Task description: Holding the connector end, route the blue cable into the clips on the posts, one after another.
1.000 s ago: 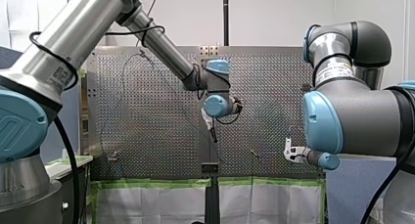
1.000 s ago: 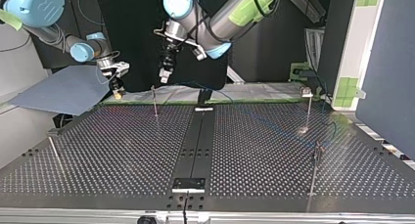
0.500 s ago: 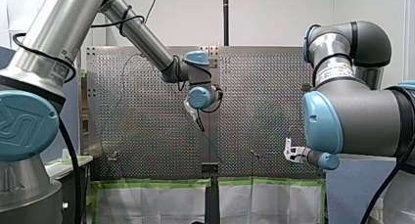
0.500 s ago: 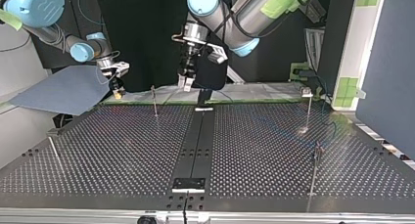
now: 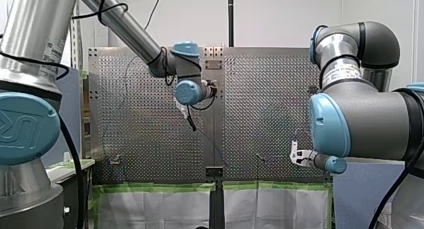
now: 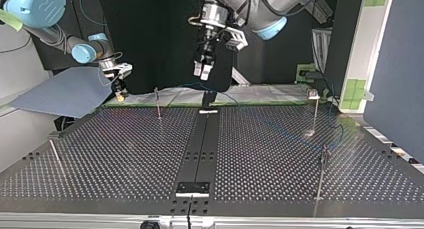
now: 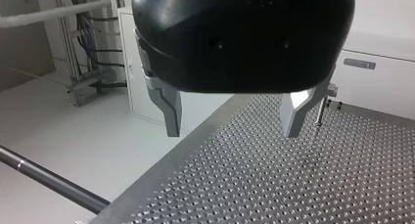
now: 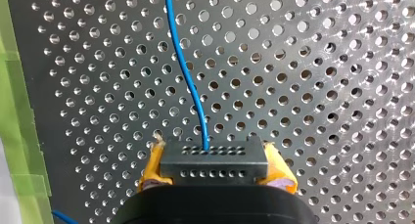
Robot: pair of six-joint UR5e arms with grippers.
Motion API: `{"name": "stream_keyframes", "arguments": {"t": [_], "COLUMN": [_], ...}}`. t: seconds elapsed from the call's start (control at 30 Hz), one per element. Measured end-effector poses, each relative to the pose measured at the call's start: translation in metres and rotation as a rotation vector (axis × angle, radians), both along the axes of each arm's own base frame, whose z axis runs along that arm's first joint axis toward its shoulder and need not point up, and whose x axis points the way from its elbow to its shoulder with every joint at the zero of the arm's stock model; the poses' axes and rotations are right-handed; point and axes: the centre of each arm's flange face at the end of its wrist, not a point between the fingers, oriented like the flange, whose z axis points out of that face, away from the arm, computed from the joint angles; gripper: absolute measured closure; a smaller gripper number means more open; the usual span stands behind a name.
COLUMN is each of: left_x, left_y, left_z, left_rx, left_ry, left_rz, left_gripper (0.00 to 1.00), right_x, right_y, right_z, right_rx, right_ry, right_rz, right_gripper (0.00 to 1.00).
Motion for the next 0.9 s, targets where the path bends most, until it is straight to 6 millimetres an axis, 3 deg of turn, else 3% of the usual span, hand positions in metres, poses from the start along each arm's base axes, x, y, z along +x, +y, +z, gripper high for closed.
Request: {"name": "stream_keyframes", "arguments": {"t": [0.23,0.33,0.63,0.9], "left_x": [-0.019,-0.023,-0.036,-0.052], "left_y": [0.023,0.029,0.042,0.060], "left_z": [0.005,-0.002,-0.064,-0.118], "left_rx": [-0.016,-0.022,0.021,0.082], "left_ry": [-0.007,-0.005,0.055,0.113], "left_rz": [0.004,-0.001,-0.004,0.000], "left_gripper": [0.00,0.00,0.00,0.00], "right_x": [-0.001,-0.003,-0.011,-0.015], "right_y": [-0.001,-0.003,-0.003,-0.008], "right_z": [0.001,0.002,0.003,0.041], "right_rx": [-0.006,-0.012,0.005,-0.025], "right_ry": [0.006,0.021,0.072,0.143], "right_rz": [-0.003,-0.010,-0.041,-0.038], "right_gripper": [1.00,1.00,1.00,1.00]}}
